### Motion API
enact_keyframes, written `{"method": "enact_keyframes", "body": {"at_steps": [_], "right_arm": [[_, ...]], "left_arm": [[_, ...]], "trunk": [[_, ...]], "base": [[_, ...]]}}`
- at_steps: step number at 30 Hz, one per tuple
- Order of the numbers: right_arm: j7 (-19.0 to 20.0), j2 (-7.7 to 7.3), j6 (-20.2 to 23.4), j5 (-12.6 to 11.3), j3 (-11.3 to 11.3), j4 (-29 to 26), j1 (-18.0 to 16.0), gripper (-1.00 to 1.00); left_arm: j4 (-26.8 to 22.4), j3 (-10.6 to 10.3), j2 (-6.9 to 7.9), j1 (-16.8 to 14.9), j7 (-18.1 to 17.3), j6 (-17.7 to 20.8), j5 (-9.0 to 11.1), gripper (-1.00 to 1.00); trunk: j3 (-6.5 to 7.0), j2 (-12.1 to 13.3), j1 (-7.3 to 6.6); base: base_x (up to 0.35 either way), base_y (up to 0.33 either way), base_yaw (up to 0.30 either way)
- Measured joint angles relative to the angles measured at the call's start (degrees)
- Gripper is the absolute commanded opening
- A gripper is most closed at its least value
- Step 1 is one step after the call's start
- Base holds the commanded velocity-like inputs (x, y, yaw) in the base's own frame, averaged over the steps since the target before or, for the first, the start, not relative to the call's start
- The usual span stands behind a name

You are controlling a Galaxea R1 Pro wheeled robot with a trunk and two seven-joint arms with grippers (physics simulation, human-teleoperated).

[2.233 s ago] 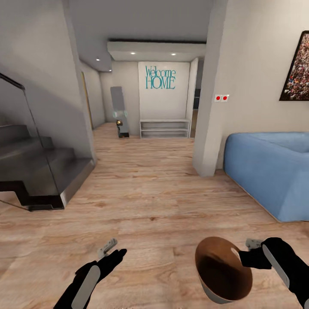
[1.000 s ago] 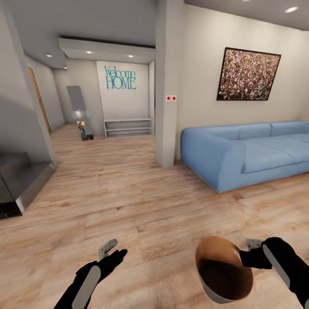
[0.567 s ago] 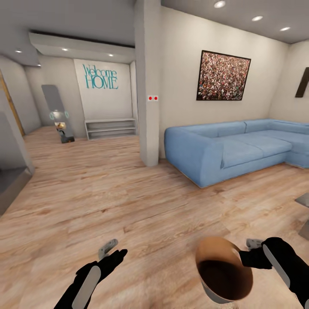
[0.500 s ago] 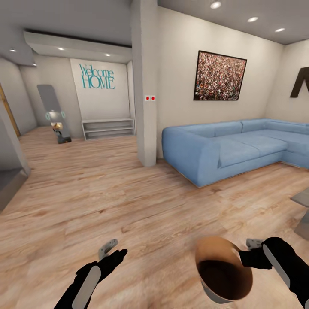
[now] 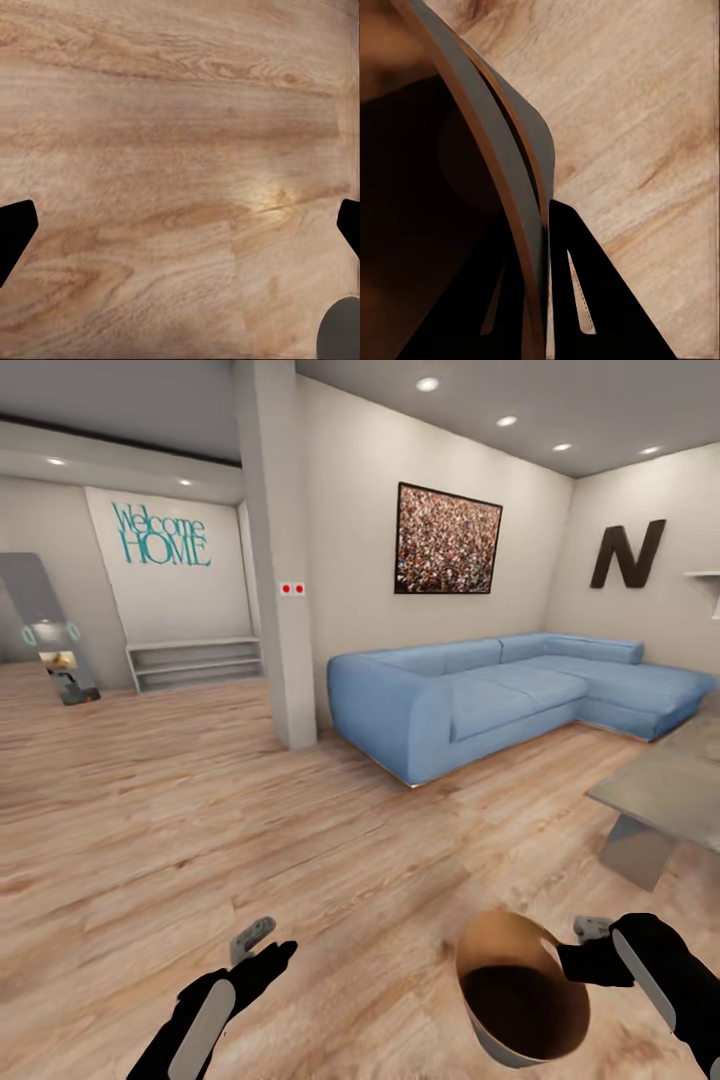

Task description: Put the three can of soda from the living room inside the tash can in the kitchen.

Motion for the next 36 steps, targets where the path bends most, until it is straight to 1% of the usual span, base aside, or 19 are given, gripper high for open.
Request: {"method": "enact_keyframes", "body": {"at_steps": [3,7,12,16,36], "right_arm": [[0.03,0.0,0.04,-0.49,0.0,-0.01,0.0,-1.0],[0.0,0.0,-0.01,0.09,0.01,-0.07,0.0,-1.0],[0.03,-0.01,0.07,-0.37,-0.03,-0.09,0.08,-1.0],[0.0,-0.01,0.02,0.02,-0.05,-0.09,0.09,-1.0],[0.01,0.0,0.03,-0.12,-0.05,-0.12,0.09,-1.0]], "left_arm": [[0.02,0.0,-0.03,0.0,0.01,0.0,0.0,1.0],[0.02,0.0,-0.04,0.0,0.02,0.0,0.0,1.0],[0.02,0.0,-0.13,0.0,0.02,0.0,0.0,1.0],[0.13,0.0,-0.19,0.01,0.02,0.0,0.0,1.0],[0.2,-0.08,-0.31,0.0,-0.03,0.0,-0.09,1.0]], "trunk": [[0.0,0.0,0.0],[0.0,0.0,0.0],[0.0,0.0,0.0],[0.0,0.0,0.0],[0.0,0.0,0.0]], "base": [[-0.144,-0.256,-0.291],[-0.145,-0.258,-0.291],[-0.145,-0.259,-0.292],[-0.145,-0.259,-0.292],[-0.139,-0.27,-0.292]]}}
